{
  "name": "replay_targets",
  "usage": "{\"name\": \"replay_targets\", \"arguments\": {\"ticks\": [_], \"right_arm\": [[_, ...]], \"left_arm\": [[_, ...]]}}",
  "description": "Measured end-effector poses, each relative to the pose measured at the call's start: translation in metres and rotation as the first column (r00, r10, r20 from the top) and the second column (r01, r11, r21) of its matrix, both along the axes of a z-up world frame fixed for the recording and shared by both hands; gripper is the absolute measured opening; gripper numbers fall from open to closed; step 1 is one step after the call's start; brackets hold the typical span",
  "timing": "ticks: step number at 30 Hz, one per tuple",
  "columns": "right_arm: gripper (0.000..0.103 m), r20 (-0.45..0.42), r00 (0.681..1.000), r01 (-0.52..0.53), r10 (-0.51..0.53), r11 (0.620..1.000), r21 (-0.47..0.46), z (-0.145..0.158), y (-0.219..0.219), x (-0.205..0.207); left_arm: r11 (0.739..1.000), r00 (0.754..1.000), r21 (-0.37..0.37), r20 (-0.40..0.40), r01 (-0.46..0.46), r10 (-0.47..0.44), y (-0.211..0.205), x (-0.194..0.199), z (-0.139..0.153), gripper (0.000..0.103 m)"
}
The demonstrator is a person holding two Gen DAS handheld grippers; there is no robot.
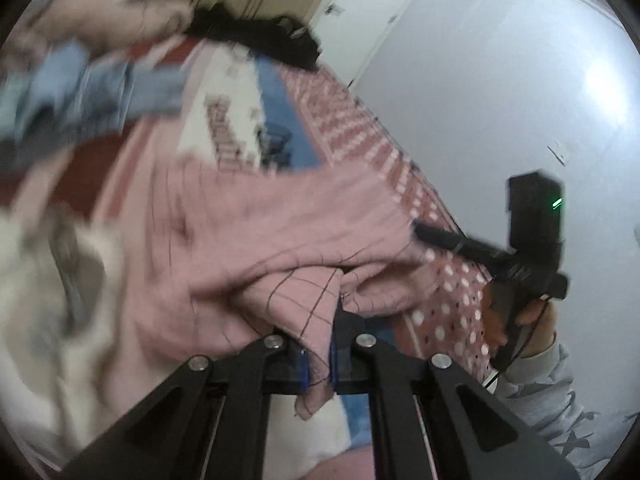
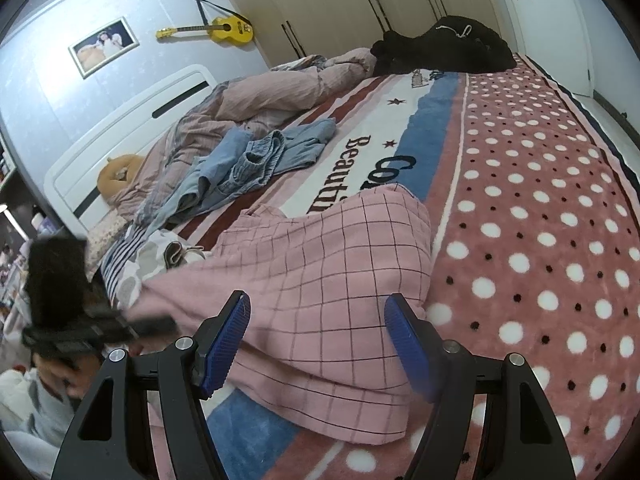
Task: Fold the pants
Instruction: 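Release the pants with the left gripper and grasp the fold again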
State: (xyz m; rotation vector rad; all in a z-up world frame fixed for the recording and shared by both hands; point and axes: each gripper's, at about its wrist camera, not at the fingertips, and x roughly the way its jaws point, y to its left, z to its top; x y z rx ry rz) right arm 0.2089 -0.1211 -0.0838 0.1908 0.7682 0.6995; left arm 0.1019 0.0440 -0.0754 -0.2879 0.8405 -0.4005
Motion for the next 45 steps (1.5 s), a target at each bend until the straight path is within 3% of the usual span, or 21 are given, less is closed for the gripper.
{"name": "replay_targets", "arguments": {"ticks": [3, 7, 9, 11, 14, 15, 17, 20, 21, 22, 24, 25, 30, 33, 39, 40, 42, 45], "right_arm": [[0.067, -0.006, 1.0, 0.007, -0.007, 1.0, 0.002, -0.002, 0.0, 0.0], [0.067, -0.015, 1.0, 0.014, -0.014, 1.0, 0.014, -0.003, -0.002, 0.001], [0.067, -0.022, 1.0, 0.021, -0.02, 1.0, 0.011, -0.005, -0.002, 0.002], [0.067, -0.033, 0.999, 0.026, -0.025, 1.0, 0.01, -0.008, -0.002, 0.003], [0.067, -0.053, 0.998, 0.023, -0.023, 1.0, -0.008, -0.016, 0.002, 0.003], [0.067, -0.057, 0.998, 0.022, -0.022, 1.0, -0.016, -0.018, 0.003, 0.004], [0.067, -0.068, 0.997, 0.016, -0.019, 0.999, -0.036, -0.022, 0.006, 0.004], [0.067, -0.074, 0.997, 0.005, -0.009, 0.998, -0.06, -0.025, 0.008, 0.004], [0.067, -0.072, 0.997, 0.006, -0.011, 0.998, -0.064, -0.024, 0.008, 0.006], [0.067, -0.068, 0.998, 0.011, -0.015, 0.998, -0.066, -0.022, 0.007, 0.007], [0.067, -0.054, 0.998, 0.02, -0.024, 0.998, -0.067, -0.016, 0.005, 0.01], [0.067, -0.041, 0.999, 0.026, -0.029, 0.997, -0.074, -0.011, 0.004, 0.012], [0.067, 0.017, 0.999, 0.048, -0.046, 0.992, -0.116, 0.006, 0.007, 0.02], [0.067, 0.039, 0.999, 0.005, 0.0, 0.992, -0.129, 0.014, 0.015, 0.022], [0.068, 0.091, 0.983, -0.135, 0.161, 0.96, -0.246, 0.012, 0.044, -0.002], [0.069, 0.103, 0.981, -0.131, 0.167, 0.948, -0.291, 0.008, 0.049, -0.005], [0.07, 0.14, 0.979, -0.088, 0.151, 0.922, -0.377, 0.0, 0.058, -0.007], [0.067, 0.219, 0.97, 0.001, 0.109, 0.893, -0.45, -0.007, 0.063, -0.003]], "left_arm": [[0.991, 0.994, 0.127, 0.096, 0.039, -0.052, -0.014, 0.01, 0.036, 0.004], [0.969, 0.968, 0.225, 0.2, 0.104, -0.15, -0.02, 0.019, 0.071, 0.004], [0.954, 0.961, 0.278, 0.214, 0.112, -0.175, -0.018, 0.028, 0.077, 0.004], [0.948, 0.967, 0.292, 0.181, 0.123, -0.181, -0.01, 0.037, 0.069, 0.004], [0.959, 0.988, 0.256, 0.068, 0.12, -0.142, 0.015, 0.05, 0.036, 0.004], [0.97, 0.992, 0.211, 0.002, 0.121, -0.124, 0.027, 0.052, 0.018, 0.005], [0.982, 0.986, 0.134, -0.12, 0.133, -0.117, 0.042, 0.05, -0.02, 0.007], [0.984, 0.975, 0.128, -0.201, 0.125, -0.098, 0.049, 0.036, -0.05, 0.008], [0.985, 0.972, 0.122, -0.216, 0.12, -0.091, 0.052, 0.031, -0.055, 0.012], [0.986, 0.971, 0.126, -0.226, 0.112, -0.081, 0.053, 0.028, -0.056, 0.018], [0.983, 0.975, 0.168, -0.22, 0.077, -0.039, 0.058, 0.025, -0.051, 0.052], [0.982, 0.979, 0.178, -0.202, 0.062, -0.025, 0.062, 0.023, -0.046, 0.056], [0.992, 0.992, 0.122, -0.123, -0.017, 0.033, 0.086, 0.032, -0.019, 0.059], [0.995, 0.99, 0.095, -0.128, -0.039, 0.052, 0.088, 0.048, -0.023, 0.06], [0.987, 0.986, 0.154, -0.146, -0.053, 0.076, 0.076, 0.07, -0.038, 0.057], [0.986, 0.985, 0.154, -0.148, -0.063, 0.086, 0.076, 0.074, -0.039, 0.052], [0.984, 0.982, 0.161, -0.156, -0.083, 0.108, 0.076, 0.085, -0.04, 0.024], [0.98, 0.982, 0.173, -0.142, -0.101, 0.126, 0.072, 0.098, -0.037, 0.011]]}}
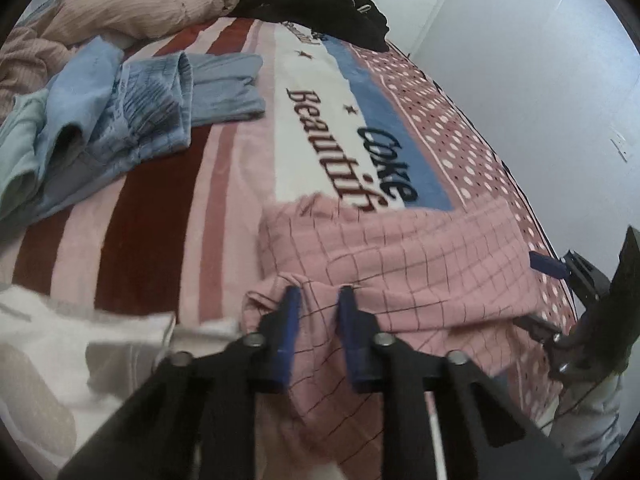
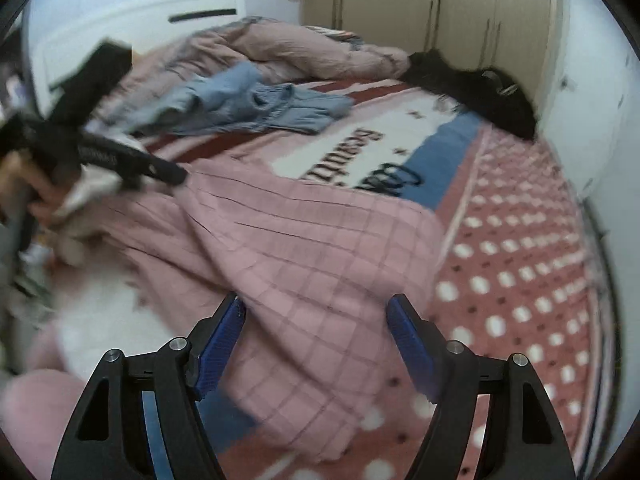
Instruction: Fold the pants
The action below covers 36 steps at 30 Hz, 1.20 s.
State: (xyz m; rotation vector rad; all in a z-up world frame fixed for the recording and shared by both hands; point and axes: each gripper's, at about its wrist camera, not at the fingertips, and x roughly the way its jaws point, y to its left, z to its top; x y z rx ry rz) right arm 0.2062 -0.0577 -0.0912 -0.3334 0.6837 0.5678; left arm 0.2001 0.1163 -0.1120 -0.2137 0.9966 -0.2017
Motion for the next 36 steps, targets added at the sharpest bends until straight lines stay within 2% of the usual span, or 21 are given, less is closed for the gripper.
{"name": "replay_targets", "arguments": {"ticks": [1, 2, 4, 6, 7, 8, 9, 11, 15, 18, 22, 23, 24, 28, 29, 30, 33, 36], "right_arm": [[0.056, 0.007, 1.0, 0.018, -0.018, 1.0, 0.007, 0.0, -0.002, 0.004], [0.039, -0.003, 0.999, 0.035, -0.035, 0.999, 0.033, 0.002, -0.006, 0.009], [0.024, -0.046, 0.997, 0.069, -0.063, 0.989, 0.13, 0.007, -0.018, 0.021], [0.017, -0.073, 0.994, 0.099, -0.087, 0.977, 0.19, 0.012, -0.028, 0.032], [0.016, -0.081, 0.993, 0.105, -0.09, 0.973, 0.205, 0.013, -0.032, 0.038], [0.016, -0.092, 0.992, 0.101, -0.083, 0.971, 0.216, 0.014, -0.033, 0.04], [0.016, -0.112, 0.992, 0.091, -0.066, 0.968, 0.233, 0.015, -0.034, 0.044], [0.018, -0.145, 0.989, 0.065, -0.032, 0.971, 0.23, 0.014, -0.033, 0.047], [0.027, -0.153, 0.988, 0.057, -0.021, 0.969, 0.239, 0.015, -0.038, 0.041], [0.032, -0.141, 0.99, 0.057, -0.021, 0.964, 0.258, 0.019, -0.044, 0.028], [0.033, -0.126, 0.992, 0.044, -0.01, 0.961, 0.272, 0.026, -0.046, 0.011], [0.035, -0.125, 0.992, 0.041, -0.006, 0.96, 0.278, 0.027, -0.046, 0.009], [0.035, -0.122, 0.992, 0.04, -0.005, 0.958, 0.283, 0.029, -0.046, 0.008], [0.035, -0.122, 0.993, 0.037, 0.001, 0.953, 0.302, 0.031, -0.046, 0.0], [0.035, -0.123, 0.992, 0.037, 0.001, 0.952, 0.303, 0.031, -0.047, -0.001], [0.035, -0.124, 0.992, 0.04, -0.001, 0.952, 0.304, 0.03, -0.047, -0.003], [0.035, -0.132, 0.991, 0.045, -0.005, 0.951, 0.306, 0.028, -0.049, -0.004], [0.035, -0.143, 0.99, 0.045, -0.001, 0.95, 0.309, 0.024, -0.049, -0.004]], "left_arm": [[1.0, 1.0, 0.004, 0.013, -0.006, 0.006, 0.0, 0.003, 0.003, 0.011], [1.0, 0.999, 0.001, 0.03, -0.017, 0.017, 0.0, 0.007, 0.008, 0.011], [1.0, 0.999, -0.005, 0.049, -0.02, 0.02, -0.001, 0.013, 0.015, 0.011], [1.0, 0.998, 0.004, 0.065, -0.018, 0.017, -0.003, 0.014, 0.023, 0.012], [1.0, 0.998, 0.007, 0.065, -0.019, 0.018, -0.004, 0.013, 0.026, 0.014], [1.0, 0.998, 0.001, 0.06, -0.014, 0.014, -0.004, 0.011, 0.029, 0.026], [1.0, 0.998, -0.016, 0.062, -0.005, 0.006, -0.004, 0.006, 0.032, 0.048], [0.999, 0.996, -0.039, 0.09, 0.014, -0.011, -0.004, -0.006, 0.038, 0.064], [0.995, 0.996, -0.071, 0.06, 0.072, -0.068, -0.01, -0.032, 0.034, 0.064], [0.987, 0.986, -0.023, 0.039, 0.162, -0.161, -0.032, -0.056, 0.024, 0.065], [0.981, 0.981, 0.009, 0.015, 0.194, -0.194, -0.052, -0.074, 0.007, 0.065], [0.981, 0.981, 0.008, 0.015, 0.195, -0.195, -0.054, -0.076, 0.005, 0.062], [0.983, 0.982, 0.008, 0.021, 0.185, -0.185, -0.057, -0.075, 0.002, 0.054], [0.993, 0.992, 0.015, 0.04, 0.118, -0.118, -0.054, -0.068, -0.001, 0.037], [0.995, 0.994, 0.007, 0.045, 0.101, -0.101, -0.052, -0.067, 0.0, 0.025], [0.995, 0.994, 0.004, 0.048, 0.099, -0.099, -0.051, -0.068, 0.001, 0.008], [0.994, 0.994, 0.061, 0.056, 0.089, -0.092, -0.047, -0.072, 0.003, 0.003], [0.996, 0.996, 0.065, 0.05, 0.068, -0.072, -0.037, -0.074, 0.004, 0.003]]}}
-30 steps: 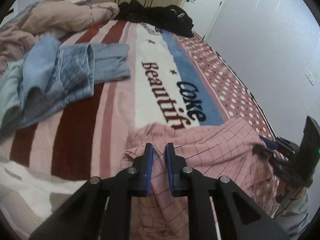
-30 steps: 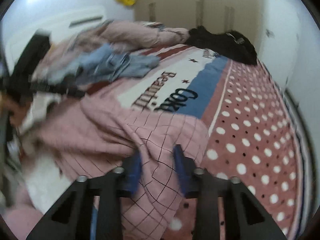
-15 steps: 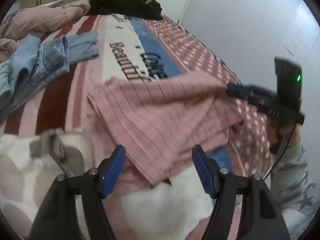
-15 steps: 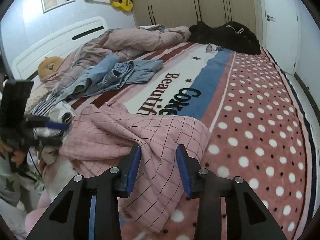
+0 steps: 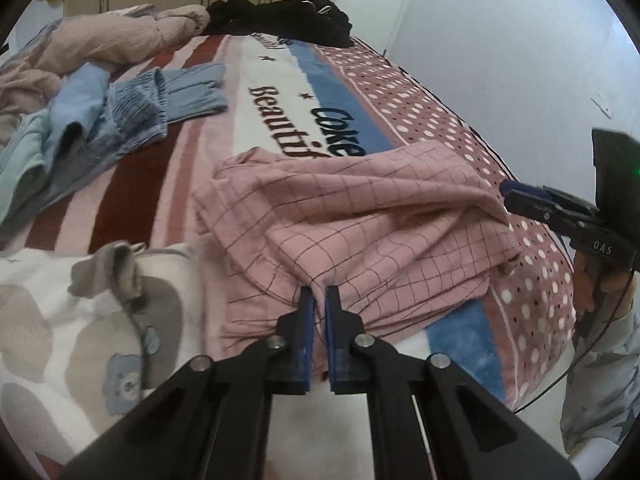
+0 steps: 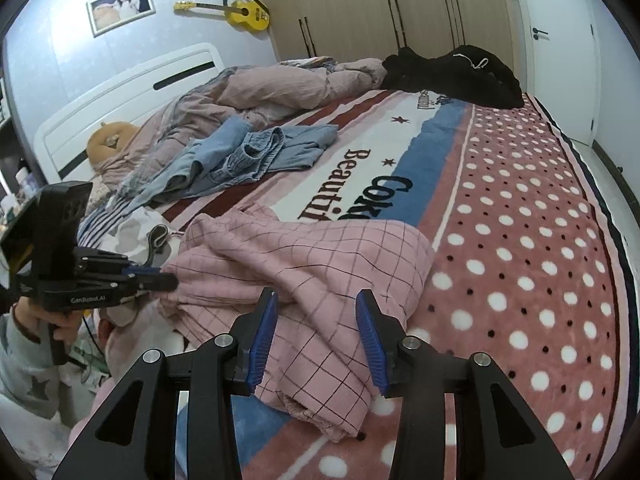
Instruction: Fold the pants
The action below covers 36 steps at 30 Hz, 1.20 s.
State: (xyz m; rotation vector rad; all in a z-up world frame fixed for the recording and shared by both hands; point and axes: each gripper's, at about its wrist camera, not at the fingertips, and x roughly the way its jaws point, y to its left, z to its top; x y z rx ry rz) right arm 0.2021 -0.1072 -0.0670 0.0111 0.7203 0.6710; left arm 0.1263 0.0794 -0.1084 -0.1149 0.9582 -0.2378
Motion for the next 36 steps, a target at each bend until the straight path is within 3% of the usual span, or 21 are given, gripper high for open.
{"name": "replay_targets", "arguments": {"ticks": [7, 9, 11, 16, 19, 20, 23, 24, 26, 29, 33, 36], "right_arm": [[0.036, -0.007, 1.0, -0.019, 0.019, 0.999, -0.04, -0.005, 0.004, -0.003], [0.039, -0.014, 1.0, -0.005, 0.004, 0.999, -0.054, -0.008, 0.003, 0.0], [0.05, -0.022, 1.0, 0.009, -0.01, 0.999, -0.052, -0.011, 0.0, 0.004], [0.05, -0.024, 0.99, 0.133, -0.137, 0.983, -0.127, -0.027, -0.01, 0.031], [0.051, -0.072, 0.979, 0.184, -0.191, 0.978, -0.093, -0.033, -0.026, 0.044], [0.051, -0.069, 0.98, 0.181, -0.186, 0.98, -0.082, -0.032, -0.03, 0.043], [0.053, -0.05, 0.99, 0.127, -0.128, 0.991, -0.036, -0.021, -0.033, 0.033], [0.057, -0.052, 0.994, 0.099, -0.1, 0.995, -0.016, -0.018, -0.031, 0.031], [0.078, -0.07, 0.997, 0.026, -0.026, 1.0, -0.001, -0.015, -0.021, 0.026], [0.079, -0.076, 0.997, -0.003, 0.001, 1.0, -0.025, -0.02, 0.0, 0.025], [0.077, -0.09, 0.991, 0.089, -0.097, 0.992, -0.089, -0.038, 0.013, 0.042], [0.077, -0.126, 0.978, 0.161, -0.168, 0.985, -0.066, -0.052, -0.002, 0.056]], "left_arm": [[0.993, 0.997, 0.09, 0.023, -0.074, 0.072, 0.029, 0.002, 0.008, 0.003], [0.994, 0.997, 0.073, 0.009, -0.082, 0.082, 0.035, 0.002, 0.009, 0.003], [0.997, 0.998, 0.044, -0.014, -0.063, 0.063, 0.037, 0.0, 0.006, 0.003], [0.997, 0.998, 0.076, -0.057, -0.018, 0.022, 0.026, -0.001, -0.01, 0.004], [0.997, 0.998, 0.077, -0.053, -0.022, 0.026, 0.027, -0.001, -0.007, 0.006], [0.997, 0.999, 0.071, -0.043, -0.02, 0.023, 0.027, -0.002, -0.002, 0.01], [0.996, 1.0, 0.081, 0.005, -0.028, 0.027, 0.029, -0.003, 0.015, 0.048], [0.997, 0.999, 0.078, 0.025, -0.028, 0.026, 0.028, -0.001, 0.022, 0.051], [0.998, 0.999, 0.065, 0.03, -0.026, 0.025, 0.028, 0.003, 0.027, 0.052], [0.998, 0.999, 0.056, 0.017, -0.037, 0.036, 0.025, 0.017, 0.025, 0.055], [0.995, 0.998, 0.076, -0.024, -0.058, 0.06, 0.019, 0.037, 0.009, 0.058], [0.996, 0.997, 0.058, -0.032, -0.067, 0.069, 0.021, 0.044, 0.004, 0.058]]}}
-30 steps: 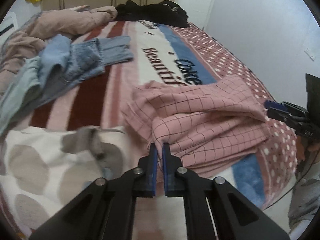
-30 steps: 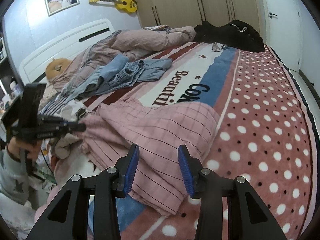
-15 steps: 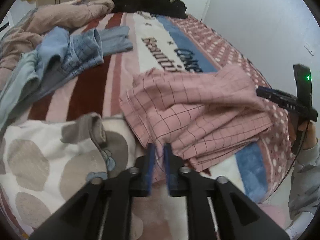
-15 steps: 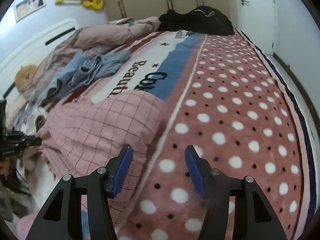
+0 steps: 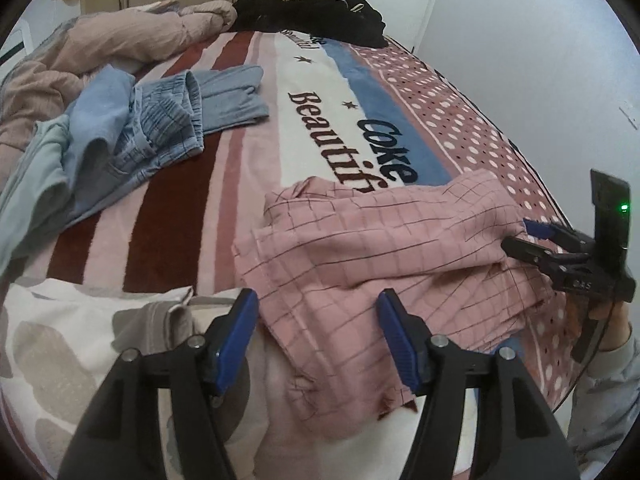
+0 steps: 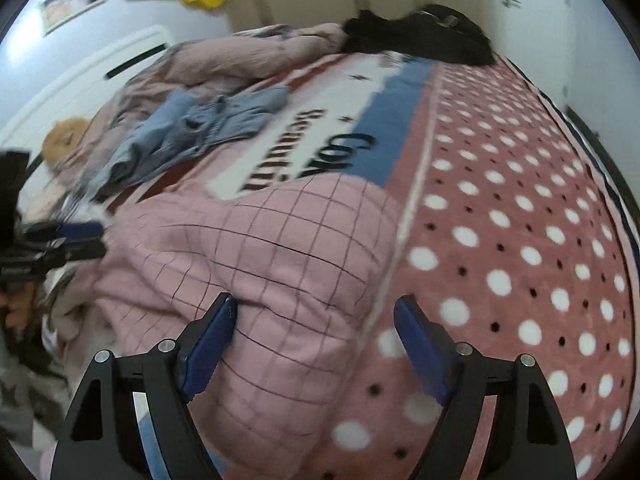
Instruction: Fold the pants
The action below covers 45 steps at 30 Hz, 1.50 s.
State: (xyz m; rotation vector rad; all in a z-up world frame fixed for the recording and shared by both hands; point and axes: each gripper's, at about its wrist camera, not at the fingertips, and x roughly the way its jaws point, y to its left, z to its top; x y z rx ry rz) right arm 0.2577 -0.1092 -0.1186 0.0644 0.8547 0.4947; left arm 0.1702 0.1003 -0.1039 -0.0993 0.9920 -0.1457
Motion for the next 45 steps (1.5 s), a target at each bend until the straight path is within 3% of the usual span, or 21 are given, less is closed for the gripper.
{"name": "replay_targets", "arguments": {"ticks": [3, 7, 10, 13, 14, 17, 23, 29, 31, 32, 33, 36, 39, 41, 45], "right_arm": [[0.077, -0.021, 0.999, 0.039, -0.038, 0.999, 0.036, -0.005, -0.016, 0.001], [0.077, -0.025, 0.997, 0.07, -0.069, 0.997, 0.018, -0.005, -0.032, -0.005], [0.077, -0.065, 0.997, 0.055, -0.049, 0.994, 0.089, -0.002, -0.041, -0.005], [0.077, -0.041, 0.999, 0.025, -0.02, 0.991, 0.135, 0.01, -0.041, -0.003], [0.078, -0.037, 0.999, 0.018, -0.013, 0.991, 0.135, 0.013, -0.039, -0.001], [0.078, -0.068, 0.997, -0.018, 0.029, 0.989, 0.149, 0.013, -0.03, 0.013], [0.078, -0.126, 0.992, 0.025, -0.005, 0.987, 0.157, -0.007, -0.026, 0.039], [0.077, -0.134, 0.991, 0.044, -0.021, 0.984, 0.171, -0.01, -0.031, 0.038], [0.078, -0.137, 0.991, 0.025, 0.004, 0.979, 0.204, -0.004, -0.034, 0.032], [0.078, -0.14, 0.99, 0.005, 0.027, 0.974, 0.229, -0.001, -0.035, 0.029], [0.078, -0.145, 0.988, -0.014, 0.051, 0.969, 0.248, 0.002, -0.036, 0.026], [0.08, -0.169, 0.981, -0.055, 0.096, 0.971, 0.235, 0.002, -0.033, 0.021], [0.082, -0.218, 0.965, -0.091, 0.145, 0.966, 0.243, -0.01, -0.025, 0.02], [0.083, -0.251, 0.95, -0.109, 0.188, 0.948, 0.298, -0.021, -0.019, 0.021], [0.08, -0.244, 0.949, -0.118, 0.197, 0.945, 0.305, -0.024, -0.008, 0.02]], "left_arm": [[1.0, 1.0, -0.018, 0.0, -0.008, 0.008, 0.003, 0.003, -0.002, 0.065], [0.998, 0.999, -0.051, -0.029, -0.029, 0.027, 0.009, 0.011, -0.008, 0.067], [0.994, 0.998, -0.096, -0.043, -0.051, 0.047, 0.014, 0.021, -0.012, 0.067], [0.994, 0.997, -0.083, -0.037, -0.072, 0.069, 0.014, 0.033, -0.015, 0.066], [0.994, 0.997, -0.079, -0.031, -0.077, 0.075, 0.014, 0.037, -0.015, 0.065], [0.989, 0.996, -0.121, -0.043, -0.079, 0.075, 0.015, 0.052, -0.017, 0.042], [0.994, 0.995, -0.047, -0.029, -0.098, 0.097, 0.013, 0.075, -0.023, 0.039], [0.991, 0.992, -0.037, -0.033, -0.126, 0.124, 0.021, 0.076, -0.02, 0.05], [0.994, 0.995, -0.057, -0.027, -0.096, 0.094, 0.021, 0.067, -0.009, 0.065], [0.994, 0.997, -0.086, -0.032, -0.067, 0.065, 0.02, 0.061, -0.005, 0.08], [0.991, 0.999, -0.132, -0.043, -0.02, 0.015, 0.018, 0.054, -0.002, 0.086], [0.982, 0.994, -0.185, -0.098, 0.032, -0.051, 0.011, 0.04, -0.01, 0.086], [0.978, 0.983, -0.207, -0.175, 0.012, -0.049, 0.009, 0.038, -0.035, 0.086], [0.971, 0.98, -0.239, -0.194, -0.003, -0.045, 0.009, 0.043, -0.047, 0.086], [0.948, 0.972, -0.318, -0.224, 0.0, -0.075, -0.002, 0.058, -0.056, 0.089]]}}
